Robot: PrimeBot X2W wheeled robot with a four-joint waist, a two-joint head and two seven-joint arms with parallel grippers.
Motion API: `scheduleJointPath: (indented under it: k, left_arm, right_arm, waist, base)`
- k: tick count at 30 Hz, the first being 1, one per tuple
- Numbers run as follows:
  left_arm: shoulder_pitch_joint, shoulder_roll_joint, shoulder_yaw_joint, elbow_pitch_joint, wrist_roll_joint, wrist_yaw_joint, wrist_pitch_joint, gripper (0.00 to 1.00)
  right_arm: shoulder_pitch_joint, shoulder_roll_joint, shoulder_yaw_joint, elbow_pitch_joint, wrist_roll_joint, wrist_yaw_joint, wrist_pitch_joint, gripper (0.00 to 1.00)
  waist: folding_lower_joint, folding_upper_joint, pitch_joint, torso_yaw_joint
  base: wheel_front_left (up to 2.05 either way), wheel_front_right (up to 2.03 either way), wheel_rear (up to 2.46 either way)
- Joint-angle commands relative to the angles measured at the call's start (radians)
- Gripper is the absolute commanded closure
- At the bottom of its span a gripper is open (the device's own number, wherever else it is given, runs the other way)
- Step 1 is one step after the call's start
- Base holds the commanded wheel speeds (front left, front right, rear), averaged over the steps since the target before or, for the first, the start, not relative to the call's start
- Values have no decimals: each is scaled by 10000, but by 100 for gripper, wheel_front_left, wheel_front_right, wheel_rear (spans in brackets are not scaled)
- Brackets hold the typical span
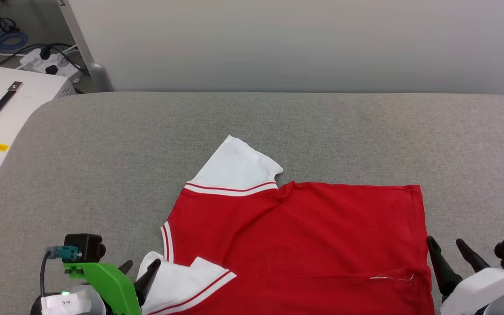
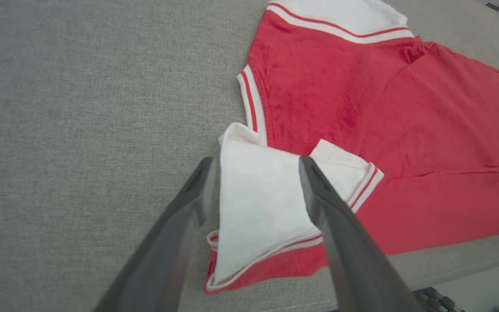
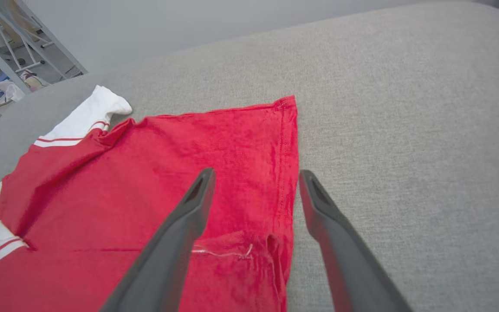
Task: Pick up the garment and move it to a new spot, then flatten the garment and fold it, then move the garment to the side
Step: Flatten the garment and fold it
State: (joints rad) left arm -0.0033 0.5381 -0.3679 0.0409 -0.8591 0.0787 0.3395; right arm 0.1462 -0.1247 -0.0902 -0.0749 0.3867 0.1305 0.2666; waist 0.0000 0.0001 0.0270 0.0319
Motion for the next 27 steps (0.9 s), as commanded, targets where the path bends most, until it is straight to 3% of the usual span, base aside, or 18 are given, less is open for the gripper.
scheduleJointPath:
  k: [1, 16, 23, 27]
  left_arm:
    - [-255, 86, 55, -82, 185, -58, -154, 0]
    - [-3797, -329, 304, 559, 2060, 99, -2275, 0]
    - [-5903, -433, -30, 1775, 2436, -612, -2306, 0]
    - [-7079, -459, -187, 2751, 2112, -1388, -1790, 0]
  right_arm:
    - [-206, 106, 63, -131, -131, 2, -298, 0]
    - [-1947, 318, 273, -1754, -1208, 2, -1737, 0]
    - [-2627, 402, 367, -1782, -1310, 2, -1917, 0]
    - [-2932, 454, 445, -1534, -1218, 2, -2038, 0]
  waist:
    - [0, -1, 38, -55]
    - [0, -1, 2245, -1047]
    - [0, -1, 3244, -1573]
    - [0, -1, 3685, -1889]
  base:
    - [0, 0, 0]
    - [0, 0, 0]
    - [0, 0, 0]
    - [0, 0, 0]
